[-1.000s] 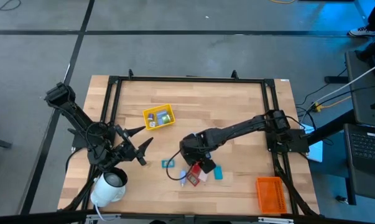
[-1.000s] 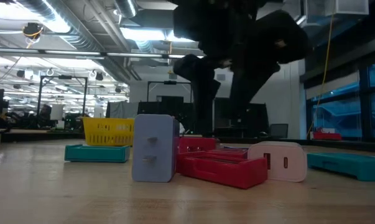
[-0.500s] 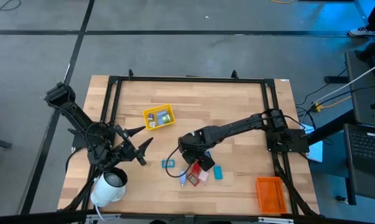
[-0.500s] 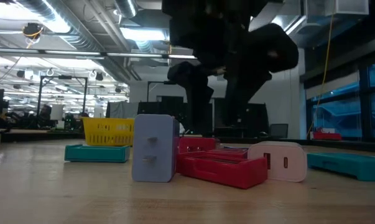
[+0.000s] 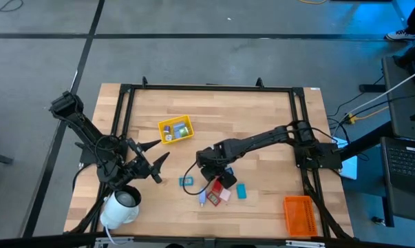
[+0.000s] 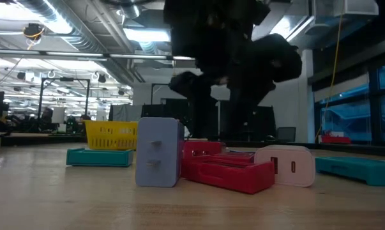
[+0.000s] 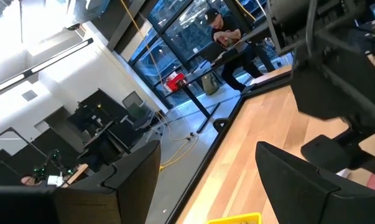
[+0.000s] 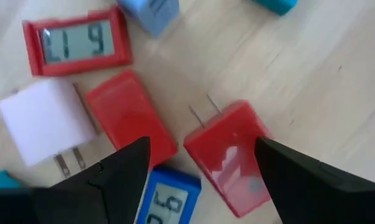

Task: Pick & Place Office items
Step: Put the red charger adapter into the yellow bin

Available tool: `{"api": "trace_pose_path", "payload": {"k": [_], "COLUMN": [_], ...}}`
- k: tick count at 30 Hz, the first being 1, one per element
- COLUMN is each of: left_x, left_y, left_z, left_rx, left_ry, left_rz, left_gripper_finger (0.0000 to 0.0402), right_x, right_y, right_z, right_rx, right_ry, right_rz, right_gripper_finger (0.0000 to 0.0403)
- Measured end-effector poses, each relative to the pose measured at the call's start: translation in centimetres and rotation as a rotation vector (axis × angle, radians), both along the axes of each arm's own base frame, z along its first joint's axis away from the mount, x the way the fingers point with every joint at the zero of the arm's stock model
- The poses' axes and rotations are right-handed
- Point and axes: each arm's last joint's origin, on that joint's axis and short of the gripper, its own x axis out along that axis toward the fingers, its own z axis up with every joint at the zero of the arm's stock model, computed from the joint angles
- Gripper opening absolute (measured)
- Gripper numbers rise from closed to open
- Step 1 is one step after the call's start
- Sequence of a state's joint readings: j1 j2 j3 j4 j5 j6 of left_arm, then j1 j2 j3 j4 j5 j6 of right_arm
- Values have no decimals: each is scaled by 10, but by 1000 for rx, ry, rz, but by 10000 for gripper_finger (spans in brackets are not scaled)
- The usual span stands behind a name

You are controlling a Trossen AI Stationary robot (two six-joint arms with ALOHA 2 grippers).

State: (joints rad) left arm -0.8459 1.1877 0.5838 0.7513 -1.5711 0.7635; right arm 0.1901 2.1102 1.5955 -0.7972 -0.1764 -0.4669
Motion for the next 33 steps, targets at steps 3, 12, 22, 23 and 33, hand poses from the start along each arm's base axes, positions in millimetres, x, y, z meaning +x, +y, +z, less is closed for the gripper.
{"api": "trace_pose_path", "payload": {"k": [3,12,22,23,33], "left_x": [0,0,0,0,0], "left_y": [0,-1,-1,-1,-1], "left_z": [0,0,0,0,0], "left_rx": [0,0,-1,0,0], "left_ry": [0,0,-1,0,0], "left_rz": [0,-3,-3,-3,-3], "left_gripper_finger": [261,261,261,261,261], "right_x": [3,6,12,12,19], "right_y": [-1,-2,-14,-15,0], "right_z": [-5,-9,-11,-11,15], "right_rx": [-5,12,10,7,-50], "right_ry": [-7,-19,-58,-60,-97], "right_rz": [19,41,72,78,132], "right_gripper_finger": [295,295,295,295,295]}}
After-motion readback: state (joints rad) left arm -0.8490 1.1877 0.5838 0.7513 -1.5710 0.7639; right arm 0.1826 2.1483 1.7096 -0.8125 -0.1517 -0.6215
